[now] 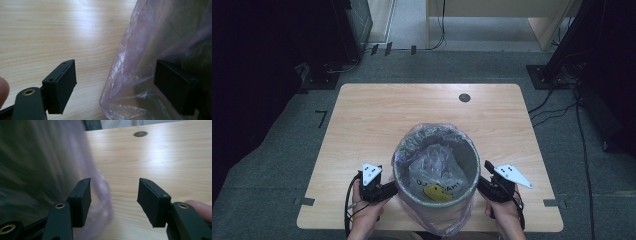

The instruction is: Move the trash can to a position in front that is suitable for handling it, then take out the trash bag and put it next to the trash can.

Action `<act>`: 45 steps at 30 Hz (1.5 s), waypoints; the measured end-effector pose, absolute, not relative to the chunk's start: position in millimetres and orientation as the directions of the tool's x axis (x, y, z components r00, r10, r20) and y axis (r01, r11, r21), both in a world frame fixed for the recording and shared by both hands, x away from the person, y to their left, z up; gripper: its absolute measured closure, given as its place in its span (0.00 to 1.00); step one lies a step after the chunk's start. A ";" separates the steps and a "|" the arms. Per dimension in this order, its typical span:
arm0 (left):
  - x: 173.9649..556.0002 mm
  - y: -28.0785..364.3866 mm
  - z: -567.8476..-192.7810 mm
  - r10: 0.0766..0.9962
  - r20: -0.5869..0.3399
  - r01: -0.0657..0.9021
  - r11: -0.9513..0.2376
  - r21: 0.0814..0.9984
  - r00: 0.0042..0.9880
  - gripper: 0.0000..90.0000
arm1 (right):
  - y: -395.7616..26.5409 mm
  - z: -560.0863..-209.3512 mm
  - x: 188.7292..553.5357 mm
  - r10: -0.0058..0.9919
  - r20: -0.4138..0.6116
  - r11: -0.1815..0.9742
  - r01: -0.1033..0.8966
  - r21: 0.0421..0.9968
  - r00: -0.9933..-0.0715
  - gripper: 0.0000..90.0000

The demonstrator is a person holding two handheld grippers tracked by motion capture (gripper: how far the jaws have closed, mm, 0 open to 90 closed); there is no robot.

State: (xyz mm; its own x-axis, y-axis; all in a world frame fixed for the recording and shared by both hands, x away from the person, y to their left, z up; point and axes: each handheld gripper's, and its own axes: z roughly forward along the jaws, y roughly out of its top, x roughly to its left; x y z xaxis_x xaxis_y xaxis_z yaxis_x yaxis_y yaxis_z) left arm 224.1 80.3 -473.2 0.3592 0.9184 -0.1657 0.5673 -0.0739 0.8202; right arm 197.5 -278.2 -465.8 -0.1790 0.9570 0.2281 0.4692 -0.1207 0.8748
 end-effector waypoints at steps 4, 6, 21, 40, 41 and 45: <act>225.7 103.9 -481.2 0.948 -0.130 0.588 -0.070 0.806 0.291 0.19 | -296.6 -478.3 196.4 0.964 0.236 -0.149 0.487 0.861 -0.123 0.49; 227.6 122.5 -487.5 0.964 -0.114 0.611 -0.059 0.789 0.240 0.20 | -301.5 -484.4 198.0 0.969 0.226 -0.146 0.500 0.854 -0.103 0.48; 236.3 160.4 -506.5 0.985 -0.048 0.686 -0.081 0.723 0.166 0.20 | -294.5 -512.4 208.5 0.978 0.189 -0.097 0.606 0.789 -0.090 0.45; 223.6 115.2 -515.2 0.917 0.005 0.643 -0.284 0.711 0.399 0.20 | -290.5 -499.8 201.4 0.966 0.189 -0.071 0.522 0.850 -0.177 0.45; 222.6 111.1 -515.4 0.911 0.004 0.638 -0.292 0.712 0.412 0.20 | -290.1 -498.0 200.6 0.964 0.195 -0.076 0.512 0.856 -0.182 0.46; 216.9 95.3 -514.8 0.900 0.001 0.615 -0.299 0.730 0.436 0.31 | -287.7 -492.0 197.6 0.958 0.200 -0.081 0.476 0.876 -0.205 0.48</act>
